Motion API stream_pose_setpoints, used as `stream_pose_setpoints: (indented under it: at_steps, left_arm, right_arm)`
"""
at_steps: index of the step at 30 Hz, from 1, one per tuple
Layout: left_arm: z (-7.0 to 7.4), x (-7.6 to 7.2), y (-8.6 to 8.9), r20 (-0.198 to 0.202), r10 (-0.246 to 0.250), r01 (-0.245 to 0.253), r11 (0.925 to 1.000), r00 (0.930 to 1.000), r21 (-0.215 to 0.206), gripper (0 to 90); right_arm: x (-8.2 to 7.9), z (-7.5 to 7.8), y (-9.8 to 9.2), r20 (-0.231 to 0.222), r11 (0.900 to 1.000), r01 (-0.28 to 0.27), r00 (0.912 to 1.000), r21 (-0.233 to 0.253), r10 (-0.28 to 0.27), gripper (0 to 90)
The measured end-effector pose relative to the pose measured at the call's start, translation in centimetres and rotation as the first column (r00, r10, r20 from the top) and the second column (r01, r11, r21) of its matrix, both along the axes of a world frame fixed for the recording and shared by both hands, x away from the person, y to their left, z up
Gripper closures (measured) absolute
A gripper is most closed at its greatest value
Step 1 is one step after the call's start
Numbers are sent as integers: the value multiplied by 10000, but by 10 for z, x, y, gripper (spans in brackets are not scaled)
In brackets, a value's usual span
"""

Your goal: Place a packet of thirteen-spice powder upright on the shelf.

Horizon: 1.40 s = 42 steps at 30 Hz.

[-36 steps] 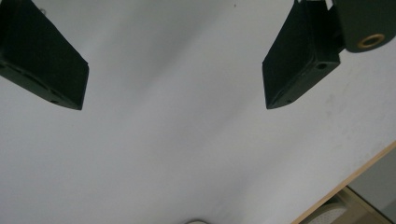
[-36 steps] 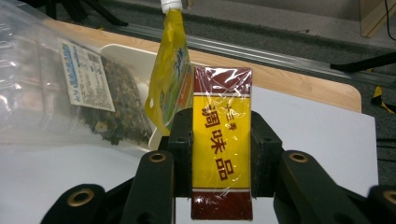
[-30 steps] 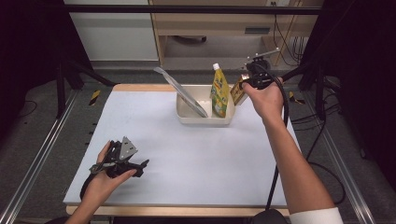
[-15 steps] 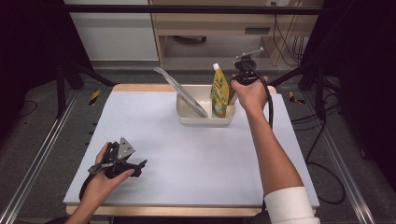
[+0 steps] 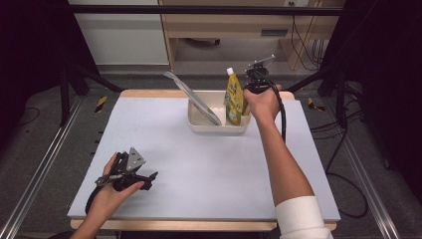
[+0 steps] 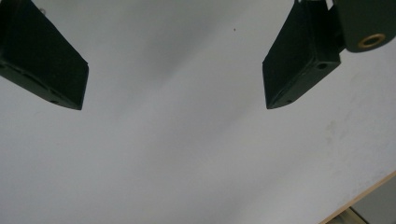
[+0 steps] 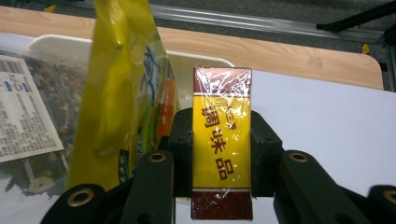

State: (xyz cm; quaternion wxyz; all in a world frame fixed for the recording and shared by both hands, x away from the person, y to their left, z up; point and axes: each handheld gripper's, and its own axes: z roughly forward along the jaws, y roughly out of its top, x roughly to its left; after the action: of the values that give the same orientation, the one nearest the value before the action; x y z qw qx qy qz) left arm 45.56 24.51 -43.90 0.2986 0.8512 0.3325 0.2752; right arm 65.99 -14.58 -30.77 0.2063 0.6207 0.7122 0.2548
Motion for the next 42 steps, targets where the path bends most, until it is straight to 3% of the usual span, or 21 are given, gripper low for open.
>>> stream_pose_setpoints:
  at_steps: [9,17,30,42]
  left_arm:
    - [-2,0,-2,-4,-109,109,9999,9999,70,67]
    - [-2,0,-4,-39,-225,225,9997,9997,131,68]
    - [-2,-2,-8,-30,-401,402,9990,9992,199,70]
    - [-3,-1,-9,-59,-457,458,9985,9989,307,70]
  right_arm:
    - [5,-16,-3,-181,9995,269,9995,185,-266,678]
    - [3,-17,-7,-71,9980,349,9994,521,-346,677]
    - [2,-17,-5,-79,9993,280,9996,266,-278,681]
    - [-1,-20,-8,10,9986,296,9996,428,-297,680]
